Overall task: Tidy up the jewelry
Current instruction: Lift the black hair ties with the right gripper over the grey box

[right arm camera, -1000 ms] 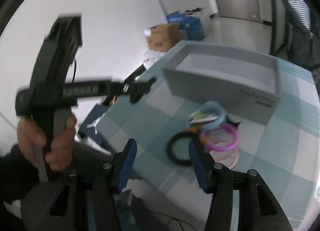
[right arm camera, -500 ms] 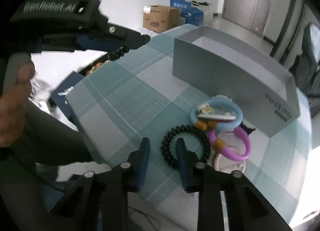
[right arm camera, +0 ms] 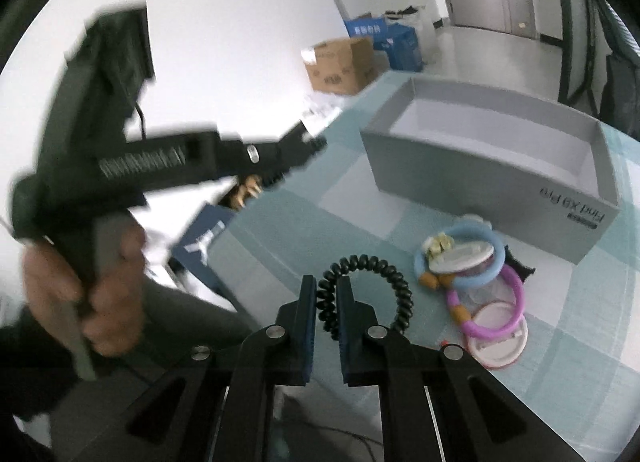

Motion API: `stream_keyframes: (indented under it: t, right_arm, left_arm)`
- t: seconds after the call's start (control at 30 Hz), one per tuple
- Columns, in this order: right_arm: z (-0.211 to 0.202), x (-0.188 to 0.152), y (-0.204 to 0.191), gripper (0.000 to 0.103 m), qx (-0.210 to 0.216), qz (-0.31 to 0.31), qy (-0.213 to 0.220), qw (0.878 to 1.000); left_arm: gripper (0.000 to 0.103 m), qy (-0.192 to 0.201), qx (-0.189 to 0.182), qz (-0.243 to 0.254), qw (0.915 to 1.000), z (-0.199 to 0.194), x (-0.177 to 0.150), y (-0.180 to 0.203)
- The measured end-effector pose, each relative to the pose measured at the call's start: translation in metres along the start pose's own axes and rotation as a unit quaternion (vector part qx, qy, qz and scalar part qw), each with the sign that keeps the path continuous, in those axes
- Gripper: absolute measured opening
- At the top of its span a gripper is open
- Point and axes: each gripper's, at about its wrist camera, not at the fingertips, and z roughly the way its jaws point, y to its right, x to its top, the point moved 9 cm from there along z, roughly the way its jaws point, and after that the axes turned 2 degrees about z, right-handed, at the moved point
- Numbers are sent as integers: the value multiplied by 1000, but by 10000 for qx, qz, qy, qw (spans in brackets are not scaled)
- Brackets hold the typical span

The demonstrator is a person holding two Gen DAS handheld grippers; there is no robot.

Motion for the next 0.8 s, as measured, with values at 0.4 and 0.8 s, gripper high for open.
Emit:
stream_keyframes:
  t: [0.4,0.8]
  right_arm:
    - [-64,66,13,9,263,352,1077,9932]
    - [-52,126,81,9,-52,497,1262,9908]
  left_arm:
    - [38,390,43,278,9988,-13,35,30]
    - [38,12,-275,629,9976,50,70,66]
